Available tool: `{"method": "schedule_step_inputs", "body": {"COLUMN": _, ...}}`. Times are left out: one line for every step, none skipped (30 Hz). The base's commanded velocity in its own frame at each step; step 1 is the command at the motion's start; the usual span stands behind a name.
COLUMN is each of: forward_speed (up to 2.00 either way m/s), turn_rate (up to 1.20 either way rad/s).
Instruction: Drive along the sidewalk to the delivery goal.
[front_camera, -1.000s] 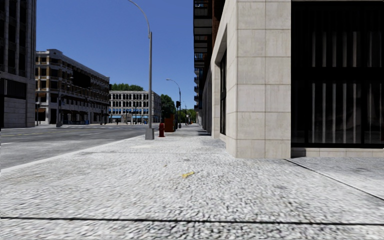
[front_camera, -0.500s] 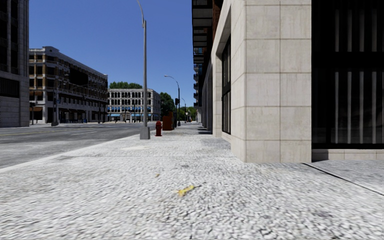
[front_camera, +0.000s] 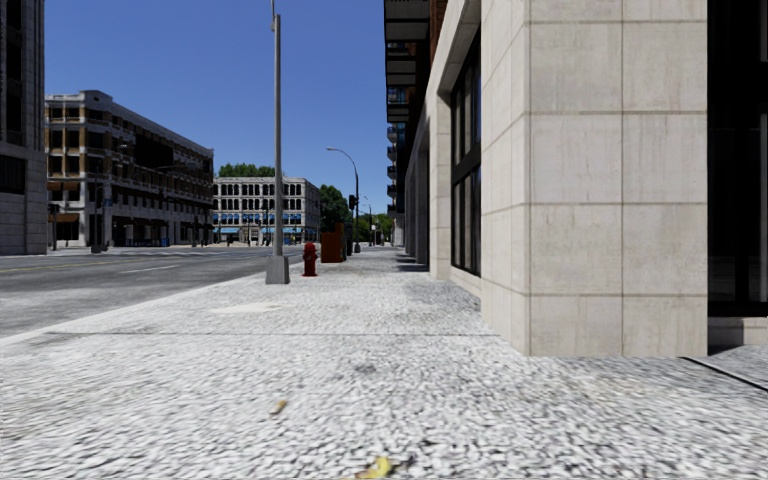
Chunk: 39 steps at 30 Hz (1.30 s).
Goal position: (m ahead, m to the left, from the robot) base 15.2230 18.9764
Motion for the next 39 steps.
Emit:
{"method": "schedule_step_inputs", "body": {"forward_speed": 2.00, "turn_rate": 0.00}}
{"method": "schedule_step_inputs", "body": {"forward_speed": 2.00, "turn_rate": 0.00}}
{"method": "schedule_step_inputs", "body": {"forward_speed": 2.00, "turn_rate": 0.00}}
{"method": "schedule_step_inputs", "body": {"forward_speed": 2.00, "turn_rate": 0.00}}
{"method": "schedule_step_inputs", "body": {"forward_speed": 2.00, "turn_rate": 0.00}}
{"method": "schedule_step_inputs", "body": {"forward_speed": 2.00, "turn_rate": 0.00}}
{"method": "schedule_step_inputs", "body": {"forward_speed": 2.00, "turn_rate": 0.00}}
{"method": "schedule_step_inputs", "body": {"forward_speed": 2.00, "turn_rate": 0.00}}
{"method": "schedule_step_inputs", "body": {"forward_speed": 2.00, "turn_rate": 0.00}}
{"method": "schedule_step_inputs", "body": {"forward_speed": 2.00, "turn_rate": 0.00}}
{"method": "schedule_step_inputs", "body": {"forward_speed": 2.00, "turn_rate": 0.00}}
{"method": "schedule_step_inputs", "body": {"forward_speed": 2.00, "turn_rate": 0.00}}
{"method": "schedule_step_inputs", "body": {"forward_speed": 2.00, "turn_rate": 0.00}}
{"method": "schedule_step_inputs", "body": {"forward_speed": 2.00, "turn_rate": 0.00}}
{"method": "schedule_step_inputs", "body": {"forward_speed": 2.00, "turn_rate": 0.00}}
{"method": "schedule_step_inputs", "body": {"forward_speed": 2.00, "turn_rate": 0.00}}
{"method": "schedule_step_inputs", "body": {"forward_speed": 2.00, "turn_rate": 0.00}}
{"method": "schedule_step_inputs", "body": {"forward_speed": 2.00, "turn_rate": 0.00}}
{"method": "schedule_step_inputs", "body": {"forward_speed": 2.00, "turn_rate": 0.00}}
{"method": "schedule_step_inputs", "body": {"forward_speed": 2.00, "turn_rate": 0.00}}
{"method": "schedule_step_inputs", "body": {"forward_speed": 2.00, "turn_rate": 0.00}}
{"method": "schedule_step_inputs", "body": {"forward_speed": 2.00, "turn_rate": 0.00}}
{"method": "schedule_step_inputs", "body": {"forward_speed": 2.00, "turn_rate": 0.00}}
{"method": "schedule_step_inputs", "body": {"forward_speed": 2.00, "turn_rate": 0.00}}
{"method": "schedule_step_inputs", "body": {"forward_speed": 2.00, "turn_rate": 0.00}}
{"method": "schedule_step_inputs", "body": {"forward_speed": 2.00, "turn_rate": 0.00}}
{"method": "schedule_step_inputs", "body": {"forward_speed": 2.00, "turn_rate": 0.00}}
{"method": "schedule_step_inputs", "body": {"forward_speed": 2.00, "turn_rate": 0.00}}
{"method": "schedule_step_inputs", "body": {"forward_speed": 2.00, "turn_rate": 0.00}}
{"method": "schedule_step_inputs", "body": {"forward_speed": 2.00, "turn_rate": 0.00}}
{"method": "schedule_step_inputs", "body": {"forward_speed": 2.00, "turn_rate": 0.00}}
{"method": "schedule_step_inputs", "body": {"forward_speed": 2.00, "turn_rate": 0.00}}
{"method": "schedule_step_inputs", "body": {"forward_speed": 2.00, "turn_rate": 0.00}}
{"method": "schedule_step_inputs", "body": {"forward_speed": 2.00, "turn_rate": 0.00}}
{"method": "schedule_step_inputs", "body": {"forward_speed": 2.00, "turn_rate": 0.00}}
{"method": "schedule_step_inputs", "body": {"forward_speed": 2.00, "turn_rate": 0.00}}
{"method": "schedule_step_inputs", "body": {"forward_speed": 2.00, "turn_rate": 0.00}}
{"method": "schedule_step_inputs", "body": {"forward_speed": 2.00, "turn_rate": 0.00}}
{"method": "schedule_step_inputs", "body": {"forward_speed": 2.00, "turn_rate": 0.00}}
